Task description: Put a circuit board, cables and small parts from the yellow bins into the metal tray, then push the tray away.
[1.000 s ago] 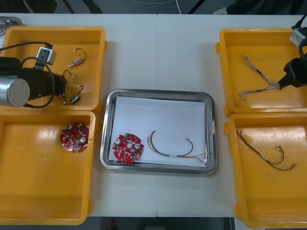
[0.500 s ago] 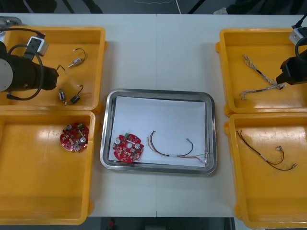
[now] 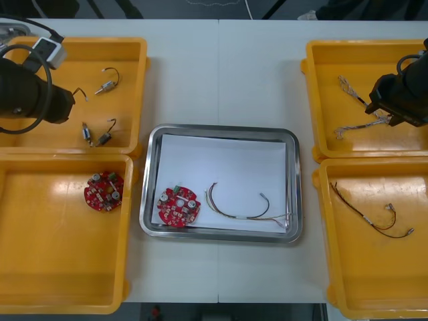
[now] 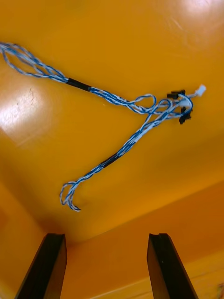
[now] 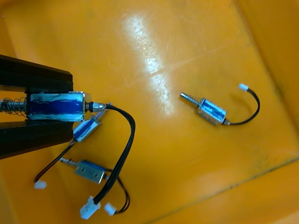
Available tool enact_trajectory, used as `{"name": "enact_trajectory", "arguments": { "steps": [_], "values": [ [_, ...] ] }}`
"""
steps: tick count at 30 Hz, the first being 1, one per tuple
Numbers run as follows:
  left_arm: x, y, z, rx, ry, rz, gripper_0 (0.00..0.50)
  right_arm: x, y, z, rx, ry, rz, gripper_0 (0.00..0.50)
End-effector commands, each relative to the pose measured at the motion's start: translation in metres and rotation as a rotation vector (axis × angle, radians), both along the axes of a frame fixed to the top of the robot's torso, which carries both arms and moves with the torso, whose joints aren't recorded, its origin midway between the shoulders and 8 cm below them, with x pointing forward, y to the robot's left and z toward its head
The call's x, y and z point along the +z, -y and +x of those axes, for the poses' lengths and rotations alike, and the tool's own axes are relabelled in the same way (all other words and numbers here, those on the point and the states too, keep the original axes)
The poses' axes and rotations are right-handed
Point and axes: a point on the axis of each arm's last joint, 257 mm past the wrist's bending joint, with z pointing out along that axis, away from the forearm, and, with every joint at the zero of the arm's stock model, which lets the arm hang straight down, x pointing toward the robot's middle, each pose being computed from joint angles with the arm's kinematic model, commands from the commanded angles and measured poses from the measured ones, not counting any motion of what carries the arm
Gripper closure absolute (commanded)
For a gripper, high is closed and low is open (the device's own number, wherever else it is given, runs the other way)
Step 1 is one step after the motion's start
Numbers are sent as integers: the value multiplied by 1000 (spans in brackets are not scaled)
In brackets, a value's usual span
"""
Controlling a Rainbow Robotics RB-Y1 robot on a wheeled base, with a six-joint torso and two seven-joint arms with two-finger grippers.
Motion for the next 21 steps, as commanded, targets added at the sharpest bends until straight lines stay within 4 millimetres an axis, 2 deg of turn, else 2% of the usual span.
{"name": "enact_trajectory", "arguments": {
  "steps": [1, 5, 11, 21],
  "values": [
    [26, 1, -20, 53, 16, -8, 500, 17, -18, 12, -69, 35, 37, 0],
    [33, 28, -42, 73, -7, -62, 500, 12, -18, 15, -155, 36, 32, 0],
    [30, 68, -65, 38, -33, -87, 500, -1, -22, 27, -257, 52, -1, 0],
    [19, 144, -75, -29, -101, -198, 500, -12, -19, 46, -335, 28, 71, 0]
  ]
}}
